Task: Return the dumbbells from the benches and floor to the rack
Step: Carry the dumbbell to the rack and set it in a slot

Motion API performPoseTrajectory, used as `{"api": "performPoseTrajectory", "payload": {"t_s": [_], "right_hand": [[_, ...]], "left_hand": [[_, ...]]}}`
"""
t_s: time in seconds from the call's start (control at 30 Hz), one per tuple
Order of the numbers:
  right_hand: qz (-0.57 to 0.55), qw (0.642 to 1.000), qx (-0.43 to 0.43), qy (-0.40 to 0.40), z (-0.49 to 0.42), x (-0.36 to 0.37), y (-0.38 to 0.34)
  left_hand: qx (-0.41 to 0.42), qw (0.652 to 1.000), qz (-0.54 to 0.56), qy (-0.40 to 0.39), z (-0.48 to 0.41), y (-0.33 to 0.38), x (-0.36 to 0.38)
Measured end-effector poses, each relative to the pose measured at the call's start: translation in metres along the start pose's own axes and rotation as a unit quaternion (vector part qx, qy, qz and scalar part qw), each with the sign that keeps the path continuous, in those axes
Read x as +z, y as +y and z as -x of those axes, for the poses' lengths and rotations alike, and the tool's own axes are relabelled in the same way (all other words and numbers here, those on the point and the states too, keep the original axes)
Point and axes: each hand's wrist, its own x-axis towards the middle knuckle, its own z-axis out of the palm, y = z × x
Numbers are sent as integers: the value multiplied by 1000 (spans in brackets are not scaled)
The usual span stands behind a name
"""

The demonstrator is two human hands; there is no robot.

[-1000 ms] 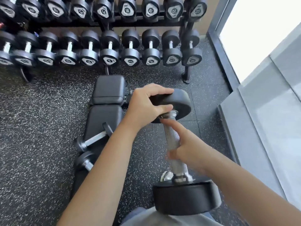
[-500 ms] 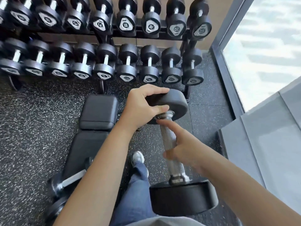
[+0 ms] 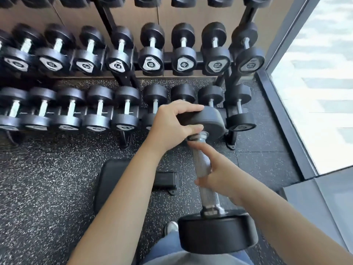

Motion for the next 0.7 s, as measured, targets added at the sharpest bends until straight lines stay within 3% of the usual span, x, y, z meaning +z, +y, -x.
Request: {"api": "performPoseTrajectory", "payload": {"t_s": [0.4, 0.7], "right_hand": [[19, 998, 15, -63, -187, -96, -43], [76, 991, -20, -112, -294, -165, -76]], "left_hand": [[-31, 999, -21, 27, -190, -66, -12], [-53, 992, -42, 108, -296, -96, -21]]}}
